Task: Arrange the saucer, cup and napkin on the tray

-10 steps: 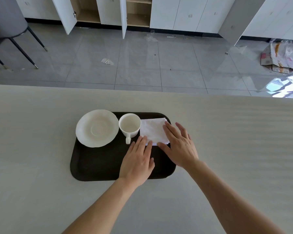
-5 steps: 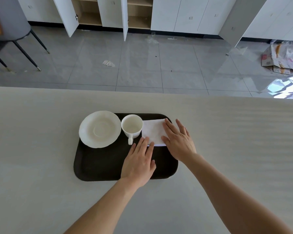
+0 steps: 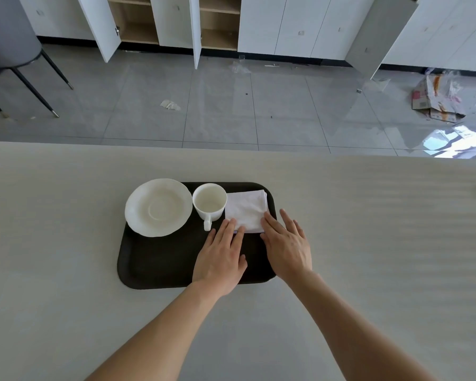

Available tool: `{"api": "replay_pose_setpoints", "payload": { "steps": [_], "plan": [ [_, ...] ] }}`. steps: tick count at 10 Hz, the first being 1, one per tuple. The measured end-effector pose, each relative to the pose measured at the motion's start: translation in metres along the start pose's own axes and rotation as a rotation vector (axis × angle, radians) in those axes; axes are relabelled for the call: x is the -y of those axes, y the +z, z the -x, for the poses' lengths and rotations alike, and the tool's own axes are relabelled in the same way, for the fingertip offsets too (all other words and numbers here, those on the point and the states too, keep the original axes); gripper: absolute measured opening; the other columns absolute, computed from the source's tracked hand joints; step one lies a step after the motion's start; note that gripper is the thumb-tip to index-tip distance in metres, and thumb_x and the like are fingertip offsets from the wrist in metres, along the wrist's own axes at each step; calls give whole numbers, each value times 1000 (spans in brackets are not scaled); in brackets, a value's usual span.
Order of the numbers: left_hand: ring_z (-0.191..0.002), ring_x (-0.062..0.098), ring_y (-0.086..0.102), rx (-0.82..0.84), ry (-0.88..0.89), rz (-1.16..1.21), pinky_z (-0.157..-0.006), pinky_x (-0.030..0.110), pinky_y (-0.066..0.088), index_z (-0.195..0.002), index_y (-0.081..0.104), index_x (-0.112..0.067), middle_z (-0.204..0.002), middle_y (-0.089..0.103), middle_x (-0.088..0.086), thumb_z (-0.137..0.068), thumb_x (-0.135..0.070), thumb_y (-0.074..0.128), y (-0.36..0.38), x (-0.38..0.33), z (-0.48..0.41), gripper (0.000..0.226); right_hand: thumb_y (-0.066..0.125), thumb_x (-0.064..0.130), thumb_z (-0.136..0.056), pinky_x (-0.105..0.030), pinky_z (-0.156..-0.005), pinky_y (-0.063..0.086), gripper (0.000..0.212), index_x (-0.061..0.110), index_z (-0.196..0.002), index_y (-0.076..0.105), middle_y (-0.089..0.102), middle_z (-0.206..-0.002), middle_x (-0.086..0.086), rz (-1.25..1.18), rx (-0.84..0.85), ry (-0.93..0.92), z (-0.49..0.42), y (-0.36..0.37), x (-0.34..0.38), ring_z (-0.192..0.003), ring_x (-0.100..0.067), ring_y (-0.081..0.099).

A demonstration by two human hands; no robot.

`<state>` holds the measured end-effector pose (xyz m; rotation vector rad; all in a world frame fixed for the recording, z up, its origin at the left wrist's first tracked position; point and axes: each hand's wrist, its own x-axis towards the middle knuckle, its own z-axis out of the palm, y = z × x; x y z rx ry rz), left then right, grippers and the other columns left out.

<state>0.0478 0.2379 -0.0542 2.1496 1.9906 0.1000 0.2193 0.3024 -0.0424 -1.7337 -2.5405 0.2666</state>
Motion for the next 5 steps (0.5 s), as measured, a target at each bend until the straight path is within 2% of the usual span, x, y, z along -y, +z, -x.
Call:
{"api": "replay_pose_setpoints", "payload": {
  "steps": [1,2,4,5],
  "plan": [
    [-155,22,4,12,-5,6,-124,43,16,-156,16,-15,-167,11,9,-97,-42,38,-4,-2,-1,68,34,34,-105,-39,-121,21,46,24,-149,42,34,-161,10,-27,39,-1,-1,-2,2,-153,-25,16],
    [-155,24,6,10,6,-9,-124,43,19,-156,19,-14,-167,13,10,-98,-41,39,-8,-2,2,67,38,33,-105,-40,-118,26,45,21,-148,44,36,-160,5,-65,33,14,4,-8,4,-152,-26,20],
    [-153,27,16,-20,16,8,-122,42,24,-154,27,-11,-165,19,12,-98,-37,40,-16,-2,18,63,47,29,-102,-42,-112,37,40,18,-140,52,47,-153,2,-101,-4,22,14,-20,7,-145,-27,33],
    [-152,29,20,-27,9,14,-121,42,25,-153,29,-11,-164,23,13,-97,-36,41,-20,-3,22,62,52,27,-100,-41,-104,43,34,17,-131,58,55,-145,0,-131,-44,-4,15,-25,11,-138,-25,42]
  ]
}}
